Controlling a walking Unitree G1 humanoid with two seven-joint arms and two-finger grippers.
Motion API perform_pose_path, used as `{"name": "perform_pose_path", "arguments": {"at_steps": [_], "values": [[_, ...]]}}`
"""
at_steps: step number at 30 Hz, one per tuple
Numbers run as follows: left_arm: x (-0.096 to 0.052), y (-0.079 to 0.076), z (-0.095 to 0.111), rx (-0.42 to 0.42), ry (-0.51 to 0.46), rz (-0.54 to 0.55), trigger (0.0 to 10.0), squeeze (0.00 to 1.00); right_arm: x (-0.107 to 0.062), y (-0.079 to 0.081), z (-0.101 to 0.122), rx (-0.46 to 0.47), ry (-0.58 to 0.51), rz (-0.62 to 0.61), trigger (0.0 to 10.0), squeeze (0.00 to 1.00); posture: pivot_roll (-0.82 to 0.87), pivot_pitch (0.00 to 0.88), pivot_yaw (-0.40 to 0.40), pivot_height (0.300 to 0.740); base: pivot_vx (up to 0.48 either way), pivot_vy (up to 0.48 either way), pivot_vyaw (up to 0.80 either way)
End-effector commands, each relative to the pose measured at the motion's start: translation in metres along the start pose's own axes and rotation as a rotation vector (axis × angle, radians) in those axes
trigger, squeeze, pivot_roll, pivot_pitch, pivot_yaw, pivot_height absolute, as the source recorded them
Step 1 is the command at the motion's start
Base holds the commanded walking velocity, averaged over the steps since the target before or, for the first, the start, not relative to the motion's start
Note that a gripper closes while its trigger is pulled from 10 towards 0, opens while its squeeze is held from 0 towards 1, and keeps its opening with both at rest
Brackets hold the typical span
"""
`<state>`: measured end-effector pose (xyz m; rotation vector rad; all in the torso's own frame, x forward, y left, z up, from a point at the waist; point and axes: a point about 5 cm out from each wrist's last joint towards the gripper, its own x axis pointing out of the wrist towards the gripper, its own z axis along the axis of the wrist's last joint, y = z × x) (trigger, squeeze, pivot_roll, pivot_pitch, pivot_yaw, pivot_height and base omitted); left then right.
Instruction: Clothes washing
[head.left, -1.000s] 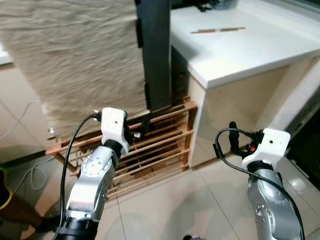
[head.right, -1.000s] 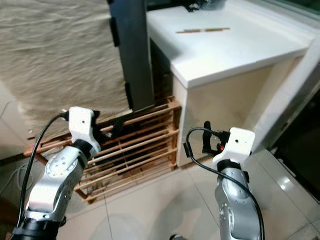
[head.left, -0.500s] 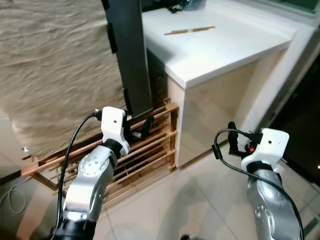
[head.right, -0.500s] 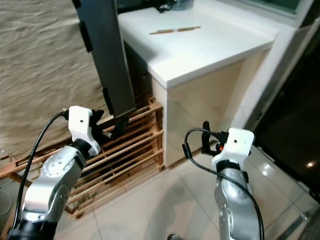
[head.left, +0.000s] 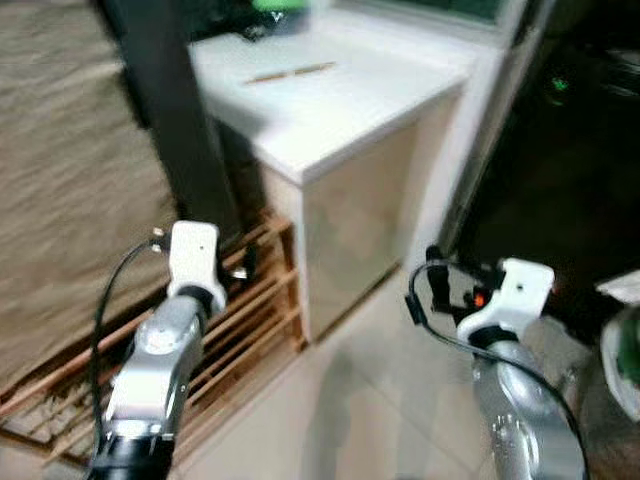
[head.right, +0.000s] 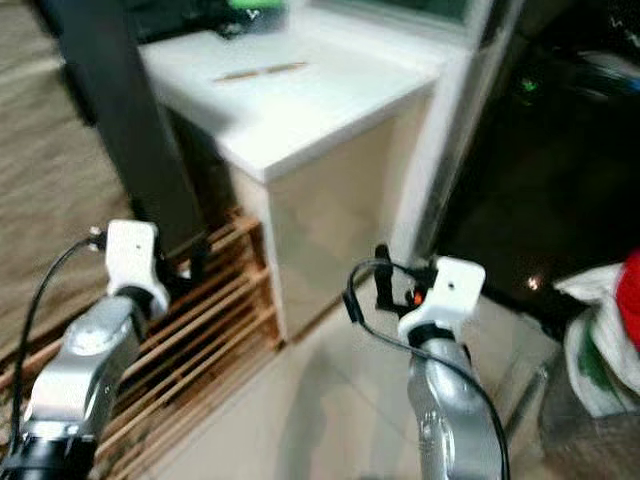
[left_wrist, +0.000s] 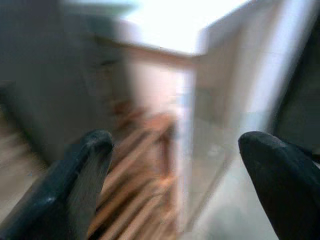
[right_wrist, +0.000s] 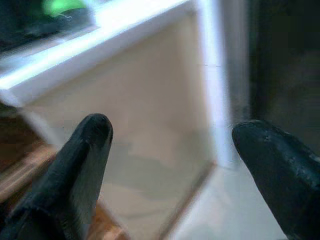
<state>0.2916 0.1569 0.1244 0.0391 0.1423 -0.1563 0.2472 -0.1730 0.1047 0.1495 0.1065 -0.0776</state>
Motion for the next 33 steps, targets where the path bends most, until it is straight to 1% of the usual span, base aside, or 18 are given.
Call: {"name": "perform_pose_path", "arguments": {"at_steps": [1,2,5,6,7,8,9,10,11,12,13,14,16,20,23,25,33], "values": [[-0.004,0.006,0.006,0.045,-0.045,0.031,10.0,0.0,0.002,0.003,0.002,-0.024,0.003,-0.001,10.0,0.0,-0.09,0.0,0.073,0.74,0.0,0.0,-0.79],[-0.003,0.006,0.008,0.058,-0.065,0.047,10.0,0.0,0.002,0.003,0.002,-0.031,0.007,-0.002,10.0,0.0,-0.09,0.0,0.069,0.74,0.0,0.0,-0.78],[-0.001,0.006,0.019,0.048,-0.137,0.04,10.0,0.0,0.003,-0.002,0.001,-0.096,0.006,-0.048,10.0,0.0,-0.09,0.0,0.065,0.74,0.0,0.0,-0.76],[-0.001,0.002,0.027,0.04,-0.194,0.017,10.0,0.0,0.004,-0.005,0.0,-0.128,0.001,-0.075,10.0,0.0,-0.09,0.0,0.065,0.74,0.0,0.0,-0.71],[-0.001,0.002,0.027,0.04,-0.194,0.017,10.0,0.0,0.004,-0.005,0.0,-0.128,0.001,-0.075,10.0,0.0,-0.09,0.0,0.065,0.74,0.0,0.0,-0.71],[-0.001,-0.001,0.03,0.049,-0.192,-0.009,10.0,0.0,0.004,-0.007,0.0,-0.156,-0.008,-0.102,10.0,0.0,-0.08,0.0,0.064,0.74,0.0,0.0,-0.71],[-0.001,-0.001,0.03,0.049,-0.192,-0.009,10.0,0.0,0.004,-0.007,0.0,-0.156,-0.008,-0.102,10.0,0.0,-0.08,0.0,0.064,0.74,0.0,0.0,-0.71],[-0.001,-0.002,0.03,0.069,-0.186,-0.014,10.0,0.0,0.005,-0.008,0.001,-0.174,-0.021,-0.12,10.0,0.0,-0.08,0.0,0.064,0.74,0.0,0.0,-0.72],[-0.002,-0.004,0.031,0.044,-0.188,-0.05,10.0,0.0,0.006,-0.008,0.001,-0.194,-0.022,-0.137,10.0,0.0,-0.08,0.0,0.064,0.74,0.0,0.0,-0.72],[-0.002,-0.005,0.032,0.038,-0.198,-0.052,10.0,0.0,0.007,-0.006,0.0,-0.212,-0.024,-0.128,10.0,0.0,-0.08,0.0,0.064,0.74,0.307,0.0,-0.71],[-0.003,-0.005,0.032,0.024,-0.202,-0.052,10.0,0.0,0.007,-0.002,-0.001,-0.212,-0.013,-0.088,10.0,0.0,-0.09,0.0,0.067,0.74,0.337,0.0,-0.7],[-0.003,-0.005,0.032,0.024,-0.202,-0.052,10.0,0.0,0.007,-0.002,-0.001,-0.212,-0.013,-0.088,10.0,0.0,-0.09,0.0,0.067,0.74,0.337,0.0,-0.7],[-0.002,-0.004,0.028,0.046,-0.185,-0.047,10.0,0.0,0.004,0.004,-0.003,-0.192,0.0,-0.035,10.0,0.0,-0.09,0.0,0.059,0.74,0.381,0.0,-0.28],[-0.004,-0.005,0.023,0.066,-0.161,-0.048,10.0,0.0,0.001,0.007,-0.01,-0.183,0.032,0.005,10.0,0.0,-0.09,0.0,0.05,0.74,0.409,0.0,0.0],[-0.004,-0.006,0.022,0.061,-0.162,-0.049,10.0,0.0,0.001,0.008,-0.012,-0.181,0.042,0.016,10.0,0.0,-0.09,0.0,0.045,0.74,0.442,0.0,0.0],[-0.005,-0.006,0.021,0.062,-0.16,-0.051,10.0,0.0,0.003,0.01,-0.01,-0.17,0.036,0.024,10.0,0.0,-0.08,0.0,0.04,0.74,0.448,0.0,0.0],[-0.009,-0.004,0.013,0.078,-0.14,-0.047,10.0,0.0,0.004,0.01,-0.009,-0.19,0.033,0.036,10.0,0.0,-0.08,0.0,0.032,0.74,0.432,0.0,0.0]]}}
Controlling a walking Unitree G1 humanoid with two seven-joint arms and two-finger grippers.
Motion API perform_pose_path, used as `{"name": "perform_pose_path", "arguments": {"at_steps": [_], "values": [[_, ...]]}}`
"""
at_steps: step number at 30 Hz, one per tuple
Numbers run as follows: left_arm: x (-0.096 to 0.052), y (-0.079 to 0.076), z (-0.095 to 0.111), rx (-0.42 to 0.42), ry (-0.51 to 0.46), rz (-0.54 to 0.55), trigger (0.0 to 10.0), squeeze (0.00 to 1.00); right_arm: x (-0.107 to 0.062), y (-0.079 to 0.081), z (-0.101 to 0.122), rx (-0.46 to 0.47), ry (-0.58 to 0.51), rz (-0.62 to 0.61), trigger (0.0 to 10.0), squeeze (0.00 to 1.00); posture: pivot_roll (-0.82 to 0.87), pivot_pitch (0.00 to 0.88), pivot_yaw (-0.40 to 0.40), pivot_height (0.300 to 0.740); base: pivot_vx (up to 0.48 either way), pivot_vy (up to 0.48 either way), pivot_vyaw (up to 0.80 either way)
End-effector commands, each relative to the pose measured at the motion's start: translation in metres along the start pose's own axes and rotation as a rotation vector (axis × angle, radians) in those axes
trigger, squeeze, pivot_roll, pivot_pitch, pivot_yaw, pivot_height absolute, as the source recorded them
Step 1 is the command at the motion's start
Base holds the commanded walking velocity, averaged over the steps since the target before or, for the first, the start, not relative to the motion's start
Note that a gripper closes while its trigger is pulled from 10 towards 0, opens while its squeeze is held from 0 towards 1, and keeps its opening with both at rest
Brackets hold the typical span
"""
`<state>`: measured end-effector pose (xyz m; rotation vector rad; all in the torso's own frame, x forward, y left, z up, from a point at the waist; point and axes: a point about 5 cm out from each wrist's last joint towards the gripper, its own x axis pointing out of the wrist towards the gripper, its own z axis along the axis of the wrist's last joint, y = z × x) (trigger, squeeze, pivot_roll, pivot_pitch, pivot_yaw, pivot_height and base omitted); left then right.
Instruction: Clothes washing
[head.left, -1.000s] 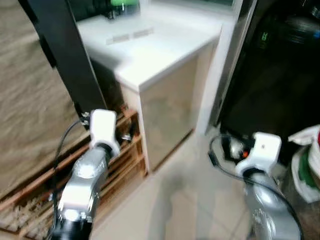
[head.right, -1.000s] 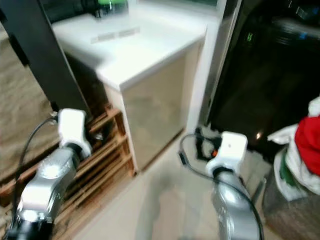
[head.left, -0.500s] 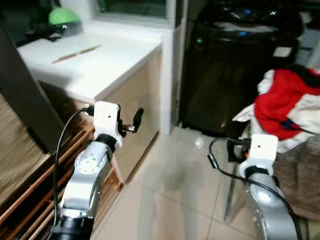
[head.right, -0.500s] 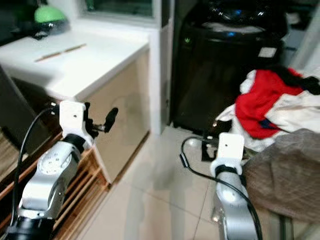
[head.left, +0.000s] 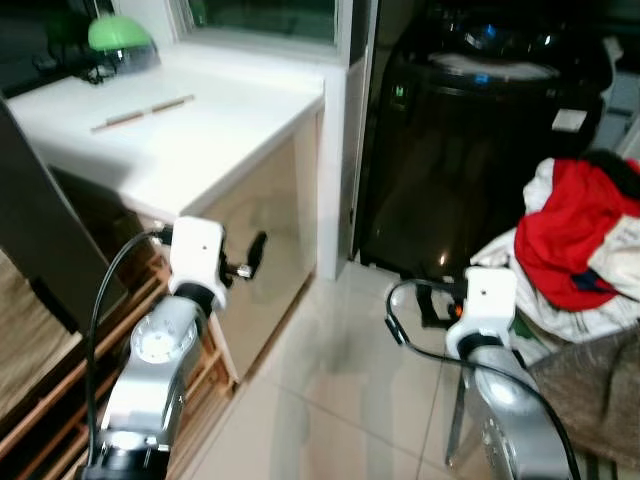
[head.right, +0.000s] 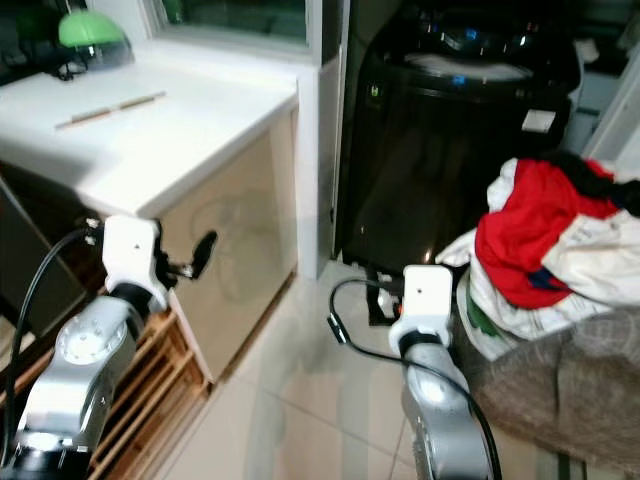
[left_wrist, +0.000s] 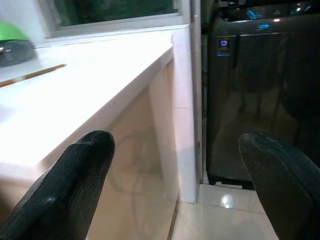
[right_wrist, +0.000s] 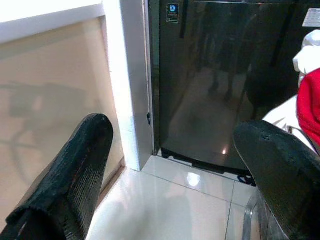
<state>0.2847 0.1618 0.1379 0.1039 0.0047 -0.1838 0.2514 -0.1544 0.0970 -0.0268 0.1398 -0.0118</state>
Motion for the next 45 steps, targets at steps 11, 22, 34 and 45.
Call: {"name": "perform_pose_path", "arguments": {"at_steps": [11,22,34,45], "values": [[-0.016,-0.01,-0.032,-0.055,0.091,-0.022,10.0,0.0,0.001,-0.008,-0.005,-0.065,0.013,-0.005,10.0,0.0,-0.08,0.0,0.019,0.74,0.178,0.0,0.0],[-0.033,-0.012,-0.066,-0.015,0.221,0.009,10.0,0.0,-0.001,-0.012,-0.018,-0.105,0.068,0.04,10.0,0.0,-0.08,0.0,-0.006,0.74,0.0,0.0,0.0],[-0.031,-0.017,-0.065,-0.021,0.205,-0.009,10.0,0.0,-0.001,-0.014,-0.023,-0.216,0.048,0.016,10.0,0.0,-0.08,0.0,-0.011,0.74,0.0,0.0,0.0],[-0.032,-0.019,-0.068,-0.063,0.233,-0.017,10.0,0.0,0.0,-0.015,-0.026,-0.234,0.043,0.007,10.0,0.0,-0.09,0.0,0.0,0.74,0.0,0.0,0.0]]}}
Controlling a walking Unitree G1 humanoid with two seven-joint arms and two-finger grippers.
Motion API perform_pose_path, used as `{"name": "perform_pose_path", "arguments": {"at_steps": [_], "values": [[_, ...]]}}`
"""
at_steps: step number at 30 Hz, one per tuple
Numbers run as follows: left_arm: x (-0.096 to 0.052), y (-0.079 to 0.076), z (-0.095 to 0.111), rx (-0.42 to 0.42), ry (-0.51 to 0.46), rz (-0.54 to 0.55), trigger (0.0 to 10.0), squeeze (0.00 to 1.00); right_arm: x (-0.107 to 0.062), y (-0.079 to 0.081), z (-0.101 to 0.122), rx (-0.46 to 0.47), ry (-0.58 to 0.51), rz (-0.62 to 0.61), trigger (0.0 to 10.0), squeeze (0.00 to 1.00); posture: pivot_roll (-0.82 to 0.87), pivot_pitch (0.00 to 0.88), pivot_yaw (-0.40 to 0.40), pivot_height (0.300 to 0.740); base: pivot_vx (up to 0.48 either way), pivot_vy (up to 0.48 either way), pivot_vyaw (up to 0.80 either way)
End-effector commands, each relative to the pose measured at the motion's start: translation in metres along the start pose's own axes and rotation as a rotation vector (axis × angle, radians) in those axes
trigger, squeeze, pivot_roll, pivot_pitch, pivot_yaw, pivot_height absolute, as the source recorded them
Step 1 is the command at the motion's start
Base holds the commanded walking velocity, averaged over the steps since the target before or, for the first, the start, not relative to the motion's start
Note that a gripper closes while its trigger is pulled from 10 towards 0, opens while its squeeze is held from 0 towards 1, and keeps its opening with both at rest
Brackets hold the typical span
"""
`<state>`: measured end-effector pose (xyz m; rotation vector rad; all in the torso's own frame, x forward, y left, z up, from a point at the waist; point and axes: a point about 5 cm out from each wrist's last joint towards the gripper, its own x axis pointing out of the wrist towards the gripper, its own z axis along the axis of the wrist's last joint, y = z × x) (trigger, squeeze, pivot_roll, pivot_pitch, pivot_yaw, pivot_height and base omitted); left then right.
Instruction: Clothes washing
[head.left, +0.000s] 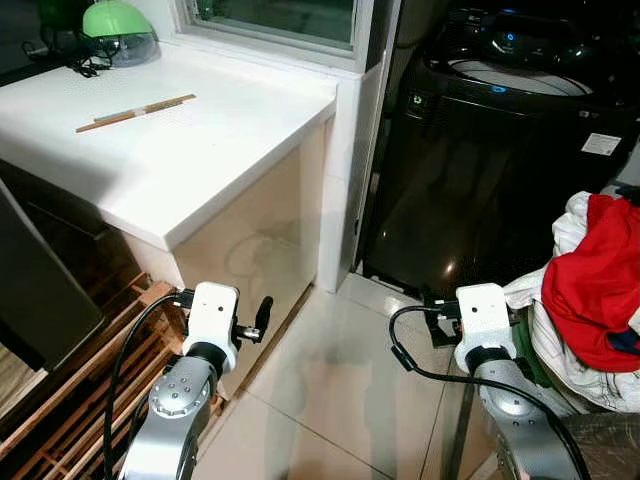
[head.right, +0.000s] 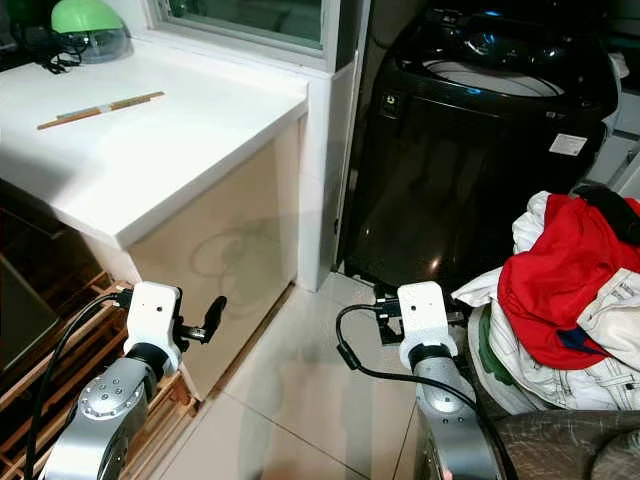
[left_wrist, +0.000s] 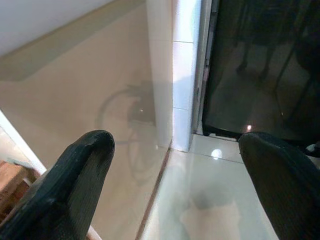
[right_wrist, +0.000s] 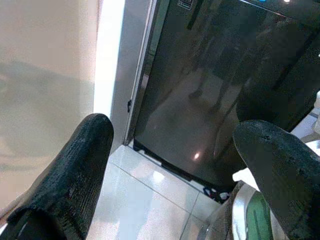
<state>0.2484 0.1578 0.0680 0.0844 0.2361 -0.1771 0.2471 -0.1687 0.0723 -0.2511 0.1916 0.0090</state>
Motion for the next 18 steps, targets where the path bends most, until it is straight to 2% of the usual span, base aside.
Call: {"name": "perform_pose_path", "arguments": {"at_steps": [1,3,4,7,11,18], "values": [[0.0011,-0.0013,0.0014,-0.03,0.009,-0.021,10.0,0.0,0.0012,-0.0006,0.0009,-0.013,-0.02,0.009,10.0,0.0,-0.09,0.0,0.0,0.74,0.0,0.0,0.0],[0.0009,-0.0018,0.0014,-0.038,0.011,-0.027,10.0,0.0,0.0014,-0.0008,0.0018,-0.019,-0.034,0.005,10.0,0.0,-0.09,0.0,0.0,0.74,0.0,0.0,0.0],[0.0018,-0.0036,0.0022,-0.066,0.014,-0.048,10.0,0.0,0.0018,-0.0044,0.0026,-0.029,-0.061,-0.068,10.0,0.0,-0.09,0.0,0.0,0.74,0.0,0.0,0.0],[0.0034,-0.0038,0.0036,-0.059,0.018,-0.06,10.0,0.0,0.0028,-0.0069,0.0049,-0.08,-0.101,-0.141,10.0,0.0,-0.09,0.0,0.009,0.74,0.0,0.0,0.0],[0.0045,-0.0052,0.0032,-0.065,0.032,-0.082,10.0,0.0,0.0038,-0.0046,0.0048,-0.106,-0.104,-0.133,10.0,0.0,-0.09,0.0,0.009,0.74,0.0,0.0,0.0],[0.0059,-0.0015,0.0041,-0.038,0.029,-0.042,10.0,0.0,0.0039,0.002,0.0068,-0.11,-0.131,-0.109,10.0,0.0,-0.09,0.0,0.006,0.74,0.0,0.0,0.0]]}}
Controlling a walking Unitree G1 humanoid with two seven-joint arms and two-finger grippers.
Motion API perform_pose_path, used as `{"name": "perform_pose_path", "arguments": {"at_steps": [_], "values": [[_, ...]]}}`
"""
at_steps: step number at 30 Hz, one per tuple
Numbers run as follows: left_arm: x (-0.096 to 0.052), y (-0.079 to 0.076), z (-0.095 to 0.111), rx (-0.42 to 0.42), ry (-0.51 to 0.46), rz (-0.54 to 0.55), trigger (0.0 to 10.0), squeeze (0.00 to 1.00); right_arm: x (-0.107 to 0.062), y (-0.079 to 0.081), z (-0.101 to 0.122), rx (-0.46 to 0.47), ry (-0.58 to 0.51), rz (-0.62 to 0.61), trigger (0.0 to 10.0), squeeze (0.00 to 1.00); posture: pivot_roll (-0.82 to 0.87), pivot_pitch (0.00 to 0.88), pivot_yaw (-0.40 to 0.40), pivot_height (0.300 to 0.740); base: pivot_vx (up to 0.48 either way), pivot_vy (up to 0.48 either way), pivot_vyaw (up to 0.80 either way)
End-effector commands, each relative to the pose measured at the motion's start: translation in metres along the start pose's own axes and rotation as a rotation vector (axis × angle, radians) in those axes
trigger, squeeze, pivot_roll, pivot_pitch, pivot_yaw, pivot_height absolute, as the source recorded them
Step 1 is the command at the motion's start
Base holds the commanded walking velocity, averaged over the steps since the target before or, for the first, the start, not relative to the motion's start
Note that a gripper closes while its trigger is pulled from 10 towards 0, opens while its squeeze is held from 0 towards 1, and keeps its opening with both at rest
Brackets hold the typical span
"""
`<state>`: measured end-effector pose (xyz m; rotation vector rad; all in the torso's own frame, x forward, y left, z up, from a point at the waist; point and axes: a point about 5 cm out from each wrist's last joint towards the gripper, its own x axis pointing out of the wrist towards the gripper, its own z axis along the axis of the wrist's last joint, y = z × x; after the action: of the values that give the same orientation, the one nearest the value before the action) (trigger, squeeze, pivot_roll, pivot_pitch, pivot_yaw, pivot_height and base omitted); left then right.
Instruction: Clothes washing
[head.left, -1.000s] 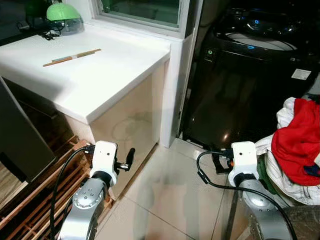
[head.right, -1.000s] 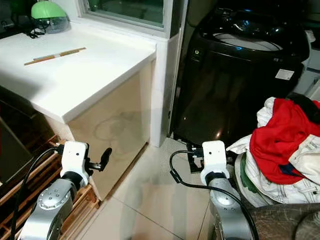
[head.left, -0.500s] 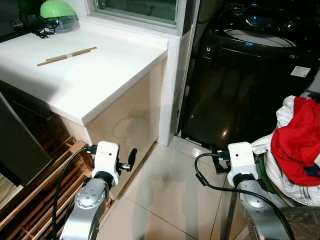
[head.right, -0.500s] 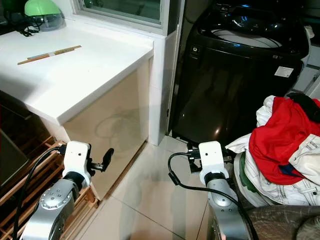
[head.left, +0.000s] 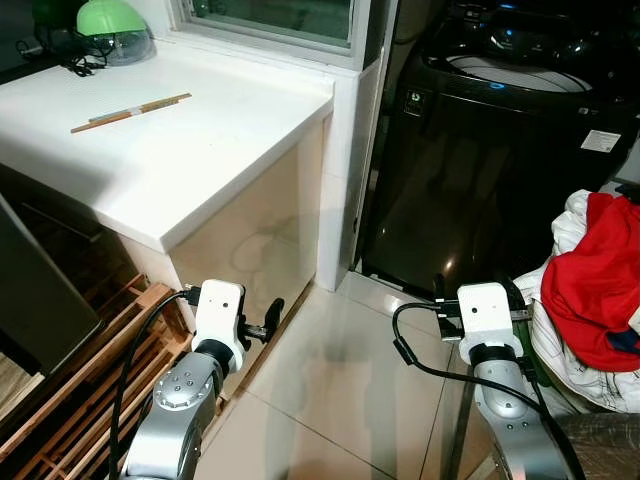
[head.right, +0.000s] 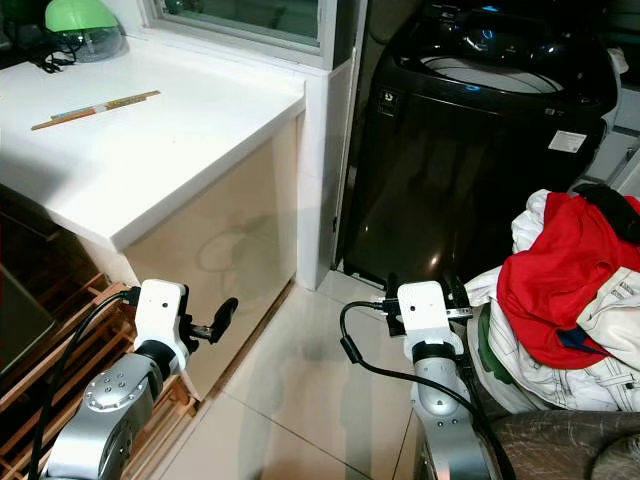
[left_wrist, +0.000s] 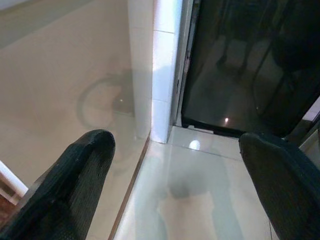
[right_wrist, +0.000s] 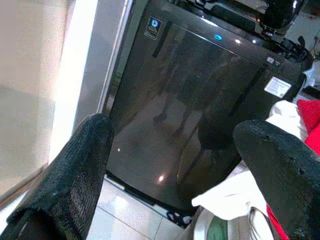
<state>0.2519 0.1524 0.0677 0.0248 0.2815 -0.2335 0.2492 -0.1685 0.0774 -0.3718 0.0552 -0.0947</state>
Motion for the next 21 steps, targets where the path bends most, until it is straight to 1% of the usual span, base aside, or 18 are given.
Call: {"name": "perform_pose_path", "arguments": {"at_steps": [1,2,4,7,8,11,14,17,19,20,21], "values": [[0.001,0.003,0.003,0.018,-0.009,0.023,10.0,0.0,0.003,0.003,0.002,0.003,-0.012,0.021,10.0,0.0,-0.09,0.0,0.006,0.74,0.0,0.0,0.0],[0.002,0.004,0.004,0.056,-0.01,0.035,10.0,0.0,0.003,0.004,0.001,0.013,-0.012,0.025,10.0,0.0,-0.08,0.0,-0.003,0.74,0.0,0.0,0.0],[0.003,0.006,0.004,0.061,-0.015,0.051,10.0,0.0,0.004,0.004,0.0,0.023,-0.017,0.004,10.0,0.0,-0.09,0.0,-0.003,0.74,0.0,0.0,0.0],[0.003,0.009,0.007,0.023,-0.03,0.067,10.0,0.0,0.006,0.005,0.0,0.024,-0.018,0.0,10.0,0.0,-0.08,0.0,-0.007,0.74,0.0,0.0,0.0],[0.003,0.009,0.008,-0.005,-0.03,0.058,10.0,0.0,0.006,0.005,0.0,0.025,-0.013,-0.003,10.0,0.0,-0.08,0.0,-0.019,0.74,0.0,0.0,0.0],[0.0,0.006,0.007,-0.052,-0.023,0.026,10.0,0.0,0.004,0.004,-0.004,0.026,0.025,-0.008,10.0,0.0,-0.08,0.0,-0.022,0.74,0.0,0.0,0.0],[-0.002,0.004,0.006,-0.039,-0.018,0.01,10.0,0.0,0.003,0.005,-0.006,0.025,0.048,0.0,10.0,0.0,-0.08,0.0,-0.021,0.74,0.0,0.0,0.0],[-0.005,-0.001,0.004,-0.007,-0.01,-0.013,10.0,0.0,0.0,0.005,-0.01,0.032,0.082,0.013,10.0,0.0,-0.08,0.0,-0.023,0.74,0.0,0.0,0.0],[-0.005,-0.002,0.004,-0.021,-0.014,-0.012,10.0,0.0,-0.002,0.004,-0.013,0.019,0.104,0.002,10.0,0.0,-0.08,0.0,-0.027,0.74,0.0,0.0,0.0],[-0.005,-0.002,0.002,-0.055,-0.007,-0.016,10.0,0.0,-0.003,0.005,-0.013,0.018,0.105,-0.001,10.0,0.0,-0.08,0.0,-0.031,0.74,0.0,0.0,0.0],[-0.005,-0.002,0.002,-0.055,-0.007,-0.016,10.0,0.0,-0.003,0.005,-0.013,0.018,0.105,-0.001,10.0,0.0,-0.08,0.0,-0.031,0.74,0.0,0.0,0.0]]}}
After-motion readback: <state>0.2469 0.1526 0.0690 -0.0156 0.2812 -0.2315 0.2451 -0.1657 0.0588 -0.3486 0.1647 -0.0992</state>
